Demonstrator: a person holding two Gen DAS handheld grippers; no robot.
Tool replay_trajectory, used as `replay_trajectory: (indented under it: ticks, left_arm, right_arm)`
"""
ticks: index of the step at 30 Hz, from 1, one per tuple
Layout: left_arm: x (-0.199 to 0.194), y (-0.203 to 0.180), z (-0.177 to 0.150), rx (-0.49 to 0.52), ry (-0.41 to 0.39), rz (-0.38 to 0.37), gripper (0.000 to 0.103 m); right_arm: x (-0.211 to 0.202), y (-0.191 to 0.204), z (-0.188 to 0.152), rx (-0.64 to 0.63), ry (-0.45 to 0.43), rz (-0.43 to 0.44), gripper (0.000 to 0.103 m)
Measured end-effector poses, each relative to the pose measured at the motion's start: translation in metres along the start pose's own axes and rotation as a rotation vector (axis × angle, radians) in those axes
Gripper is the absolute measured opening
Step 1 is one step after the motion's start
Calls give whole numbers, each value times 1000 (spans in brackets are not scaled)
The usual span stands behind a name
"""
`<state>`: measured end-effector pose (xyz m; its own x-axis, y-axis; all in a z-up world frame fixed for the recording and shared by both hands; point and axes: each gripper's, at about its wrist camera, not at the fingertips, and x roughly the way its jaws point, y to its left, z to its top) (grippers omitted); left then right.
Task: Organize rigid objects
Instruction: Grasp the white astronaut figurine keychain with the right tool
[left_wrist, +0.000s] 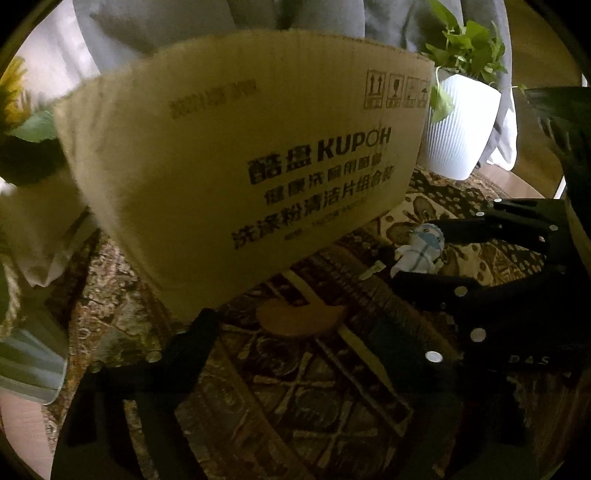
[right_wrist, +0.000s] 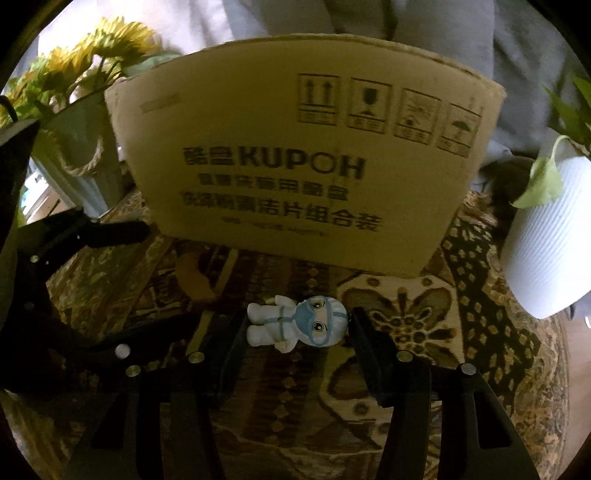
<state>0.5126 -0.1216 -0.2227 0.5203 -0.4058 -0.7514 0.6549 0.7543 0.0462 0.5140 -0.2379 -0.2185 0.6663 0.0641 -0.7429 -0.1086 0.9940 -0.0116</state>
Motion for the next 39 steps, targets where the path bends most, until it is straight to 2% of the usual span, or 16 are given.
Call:
replay_trajectory:
  ticks: [8,11,17,24,32,39]
  left_arm:
    - [16,-4,3,-5,35,-32,76]
    - [21,-4,3,-7,59,-36,66]
    - [24,-4,5,-17,56,-42,56]
    - [18,-6,4,-61,48,-44,56]
    - [-10,-8,9,-141,0,9,56]
    - [-36,-13,13,-169,-35,65,56]
  right_arm:
    - [4,-12,-2,25,12,-13,56]
    - [8,-17,-2,37,15,-15,56]
    - [14,-22,1,47,16,-1,56]
    - [11,-27,1,60,11,9,56]
    - [-5,-35,7,72,-15,27,56]
    - [-31,-35,11,70,-56,24,56]
